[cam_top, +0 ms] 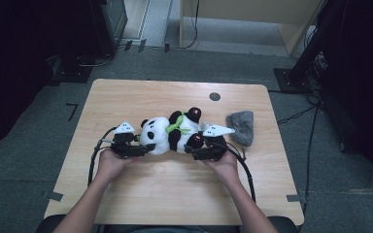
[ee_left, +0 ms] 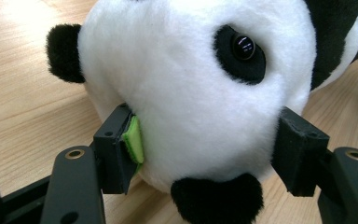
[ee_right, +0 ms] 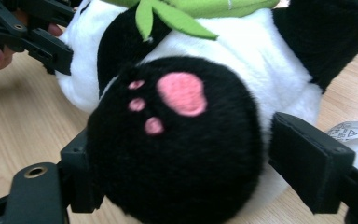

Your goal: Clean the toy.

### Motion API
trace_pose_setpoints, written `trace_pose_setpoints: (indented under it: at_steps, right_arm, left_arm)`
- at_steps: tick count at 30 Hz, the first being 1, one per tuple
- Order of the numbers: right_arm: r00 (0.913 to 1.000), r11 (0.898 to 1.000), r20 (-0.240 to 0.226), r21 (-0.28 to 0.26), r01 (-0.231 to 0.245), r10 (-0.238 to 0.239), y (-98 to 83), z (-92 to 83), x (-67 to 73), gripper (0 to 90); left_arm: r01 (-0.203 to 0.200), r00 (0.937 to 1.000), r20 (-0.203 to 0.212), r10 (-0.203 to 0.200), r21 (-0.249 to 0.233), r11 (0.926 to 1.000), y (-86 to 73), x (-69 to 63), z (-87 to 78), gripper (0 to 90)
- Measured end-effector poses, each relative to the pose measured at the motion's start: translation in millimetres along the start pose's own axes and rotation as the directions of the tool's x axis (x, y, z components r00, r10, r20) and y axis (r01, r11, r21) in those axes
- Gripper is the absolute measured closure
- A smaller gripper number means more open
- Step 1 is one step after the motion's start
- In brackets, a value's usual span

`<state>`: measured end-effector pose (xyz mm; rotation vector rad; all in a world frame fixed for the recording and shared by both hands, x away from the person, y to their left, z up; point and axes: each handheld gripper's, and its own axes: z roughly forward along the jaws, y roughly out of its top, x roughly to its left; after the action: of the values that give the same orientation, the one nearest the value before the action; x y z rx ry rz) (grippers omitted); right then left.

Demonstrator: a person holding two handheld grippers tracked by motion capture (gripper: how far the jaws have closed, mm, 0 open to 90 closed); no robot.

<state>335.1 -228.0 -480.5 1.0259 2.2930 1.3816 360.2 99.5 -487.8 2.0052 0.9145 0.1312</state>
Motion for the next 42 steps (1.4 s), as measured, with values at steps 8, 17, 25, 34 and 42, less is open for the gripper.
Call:
trace_pose_setpoints:
  at_steps: [8, 17, 25, 34, 42]
  right_arm:
    - [0.9989, 0.998, 0.013, -0.038, 0.046, -0.045, -7.7, 6.4, 1.3, 19.3]
    - [0.9959, 0.996, 0.055, -0.043, 0.075, -0.072, -8.5, 4.2, 5.5, 38.3]
    - [0.9982, 1.000, 0.061, 0.006, -0.005, 0.004, 12.8, -2.6, 5.1, 57.2]
    - [0.9946, 0.998, 0.085, -0.024, -0.058, 0.060, 42.4, -28.2, 3.1, 58.9]
    - [0.9862, 0.991, 0.105, -0.049, -0.123, 0.128, 48.3, -47.1, -8.6, 58.9]
  left_arm:
    - [0.008, 1.0000, 0.005, -0.008, -0.007, 0.9999, -0.3, 0.1, 1.0, 33.6]
    - [0.015, 0.9999, 0.000, -0.015, -0.011, 0.9998, 0.6, -0.4, 1.6, 34.8]
    - [0.028, 0.9996, -0.001, -0.028, -0.042, 0.9988, 6.9, 1.4, -3.0, 23.9]
    - [-0.028, 0.9991, 0.025, 0.033, -0.172, 0.9847, 16.0, -0.7, -31.5, 23.9]
    - [-0.079, 0.9943, 0.059, 0.089, -0.162, 0.9836, 12.4, 0.4, -35.8, 24.7]
